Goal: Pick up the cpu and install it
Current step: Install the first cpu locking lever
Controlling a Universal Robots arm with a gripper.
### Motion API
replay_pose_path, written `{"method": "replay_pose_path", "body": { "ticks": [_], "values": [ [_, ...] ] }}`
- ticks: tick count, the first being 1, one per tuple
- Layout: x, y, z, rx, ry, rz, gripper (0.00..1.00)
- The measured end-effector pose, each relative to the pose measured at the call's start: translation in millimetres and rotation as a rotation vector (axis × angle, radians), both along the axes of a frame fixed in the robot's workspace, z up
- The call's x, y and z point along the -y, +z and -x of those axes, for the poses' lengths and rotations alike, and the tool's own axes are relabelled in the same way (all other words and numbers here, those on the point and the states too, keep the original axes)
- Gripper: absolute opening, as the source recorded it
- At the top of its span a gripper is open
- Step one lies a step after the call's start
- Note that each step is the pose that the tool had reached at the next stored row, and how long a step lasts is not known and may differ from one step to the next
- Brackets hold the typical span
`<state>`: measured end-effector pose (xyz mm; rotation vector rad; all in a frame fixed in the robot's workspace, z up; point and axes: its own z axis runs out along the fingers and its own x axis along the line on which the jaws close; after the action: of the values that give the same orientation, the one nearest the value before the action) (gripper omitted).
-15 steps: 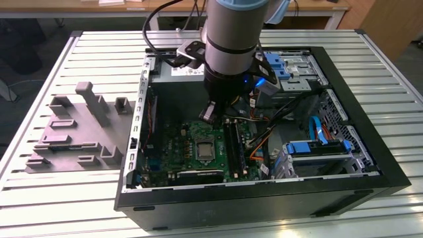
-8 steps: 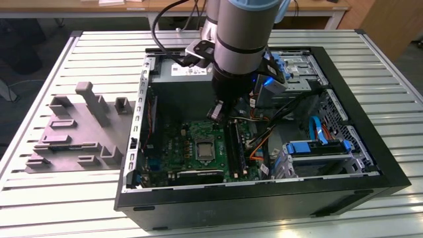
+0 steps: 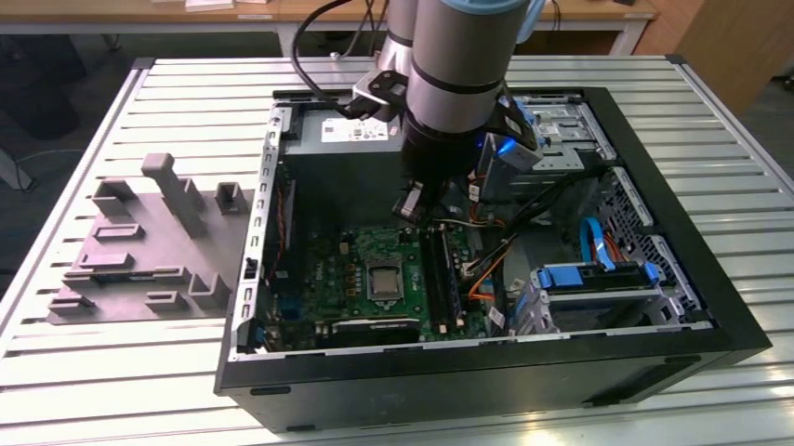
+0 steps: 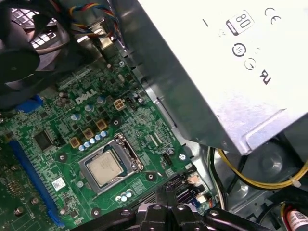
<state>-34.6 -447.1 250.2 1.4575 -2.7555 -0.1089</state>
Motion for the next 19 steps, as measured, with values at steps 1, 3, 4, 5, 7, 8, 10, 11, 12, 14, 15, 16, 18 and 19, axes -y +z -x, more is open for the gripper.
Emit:
{"method": "replay_pose_path", "body": {
  "ticks": [1, 3, 4, 5, 7, 8, 10, 11, 12, 14, 15, 16, 18, 19],
  "values": [
    [-0.2, 0.0, -0.5, 0.0, 0.0, 0.0, 0.11],
    [-0.2, -0.1, -0.6, 0.0, 0.0, 0.0001, 0.11],
    [-0.3, -0.1, -0.6, 0.0, 0.0, 0.0001, 0.11],
    [-0.3, -0.1, -0.6, 0.0, 0.0, 0.0001, 0.11],
    [-0.3, -0.1, -0.7, 0.0, 0.0, 0.0001, 0.11],
    [-0.3, -0.1, -0.7, 0.0, 0.0, 0.0002, 0.11],
    [-0.3, -0.1, -0.7, 0.0, 0.0, 0.0001, 0.11],
    [-0.3, -0.1, -0.7, 0.0, 0.0, 0.0002, 0.11],
    [-0.3, -0.1, -0.7, 0.0, 0.0, 0.0001, 0.11],
    [-0.3, -0.2, -0.7, 0.0, 0.0, -0.0001, 0.11],
    [-0.3, -0.2, -0.7, 0.0, 0.0, -0.0002, 0.11],
    [-0.4, -0.3, -0.7, 0.0, 0.0, -0.0003, 0.11],
    [-1.6, -1.8, -0.7, 0.0001, 0.0, -0.0008, 0.11],
    [-2.5, -3.2, -0.7, 0.0, 0.001, -0.0008, 0.11]
  ]
}}
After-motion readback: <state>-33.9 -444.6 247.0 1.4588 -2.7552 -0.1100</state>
